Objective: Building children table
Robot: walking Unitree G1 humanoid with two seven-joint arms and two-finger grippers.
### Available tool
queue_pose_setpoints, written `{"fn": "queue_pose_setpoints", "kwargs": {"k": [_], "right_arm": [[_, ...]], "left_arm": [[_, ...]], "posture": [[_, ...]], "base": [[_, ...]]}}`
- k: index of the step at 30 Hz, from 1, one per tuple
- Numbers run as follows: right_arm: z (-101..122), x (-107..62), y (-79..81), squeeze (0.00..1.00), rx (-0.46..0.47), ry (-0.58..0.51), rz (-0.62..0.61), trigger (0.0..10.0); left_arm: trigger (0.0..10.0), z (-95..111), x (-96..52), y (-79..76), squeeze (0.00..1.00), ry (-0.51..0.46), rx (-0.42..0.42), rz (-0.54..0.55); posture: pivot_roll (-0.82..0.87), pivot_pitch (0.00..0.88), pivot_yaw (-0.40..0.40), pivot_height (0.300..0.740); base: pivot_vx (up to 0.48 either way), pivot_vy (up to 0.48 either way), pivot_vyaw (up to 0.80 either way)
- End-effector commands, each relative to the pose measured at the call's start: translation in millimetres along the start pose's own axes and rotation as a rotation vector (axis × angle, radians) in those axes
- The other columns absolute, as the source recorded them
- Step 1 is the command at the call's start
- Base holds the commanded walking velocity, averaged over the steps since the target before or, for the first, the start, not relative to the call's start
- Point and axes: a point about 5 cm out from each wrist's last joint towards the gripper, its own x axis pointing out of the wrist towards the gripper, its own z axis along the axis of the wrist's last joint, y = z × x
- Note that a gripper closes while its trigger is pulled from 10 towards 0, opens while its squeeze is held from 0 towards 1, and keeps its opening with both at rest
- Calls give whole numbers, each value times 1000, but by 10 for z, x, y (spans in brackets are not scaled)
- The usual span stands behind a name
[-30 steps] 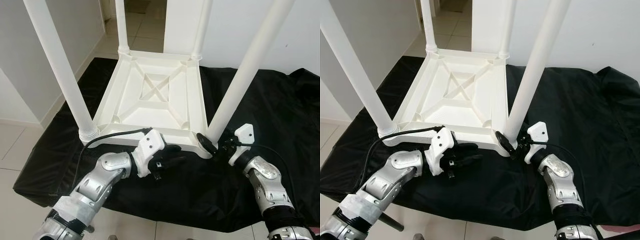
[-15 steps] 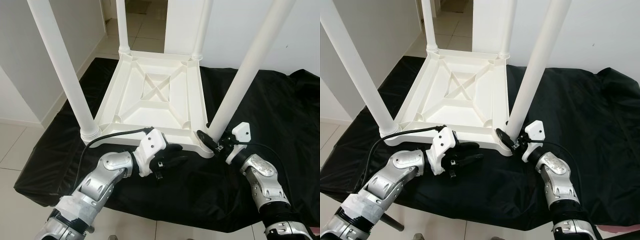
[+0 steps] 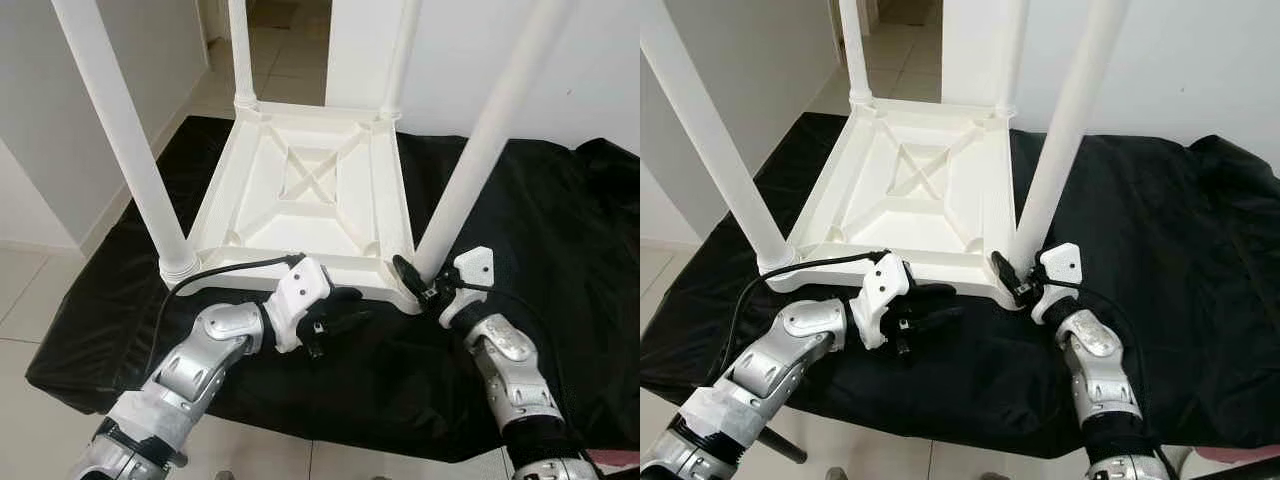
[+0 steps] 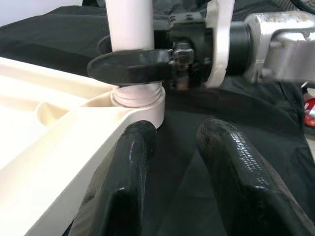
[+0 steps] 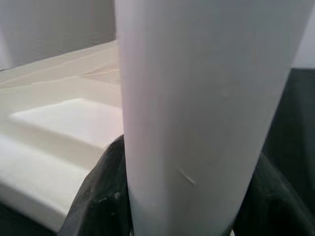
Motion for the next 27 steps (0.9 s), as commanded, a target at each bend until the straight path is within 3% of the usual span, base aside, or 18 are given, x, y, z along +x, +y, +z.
{"fn": "queue_pose_setpoints", "kwargs": {"k": [1,3,7,10,11,13,19,20,21,22,27], "right_arm": [[-13,-24,-113,0,22,26,-132,10000],[-93,-56,-41,0,118,60,-366,10000],[-138,-49,91,0,190,68,-502,10000],[-130,-45,145,0,207,59,-539,10000],[-75,4,252,0,195,30,-472,10000],[-22,32,318,0,187,1,-414,10000],[24,52,392,0,176,5,-331,10000],[41,54,407,753,159,5,-308,10000],[41,54,407,753,159,5,-308,10000],[67,56,435,1000,157,-4,-284,10000],[117,48,452,1000,139,-35,-255,10000]], "left_arm": [[10000,-14,13,-30,0,9,9,-47],[10000,-14,24,-34,0,9,10,-53],[10000,-6,42,-44,0,6,12,-58],[10000,0,50,-50,0,4,12,-60],[10000,10,62,-60,0,-1,10,-64],[10000,17,74,-74,0,-6,8,-70],[10000,24,90,-87,0,-9,8,-79],[10000,29,97,-85,0,-11,8,-77],[10000,29,97,-85,0,-11,8,-77],[10000,33,106,-93,0,-13,8,-78],[10000,32,114,-109,0,-17,0,-78]], "posture": [[-70,0,-17,740],[-71,0,-16,740],[-66,0,-18,740],[-66,0,-18,740],[-66,0,-15,740],[-68,0,-17,740],[-64,0,-21,740],[-63,0,-20,740],[-63,0,-20,740],[-61,0,-25,740],[-62,0,-24,740]], "base": [[0,0,0],[0,0,0],[0,0,0],[0,0,0],[0,0,0],[0,0,0],[0,0,0],[0,0,0],[0,0,0],[0,0,0],[0,0,0]]}}
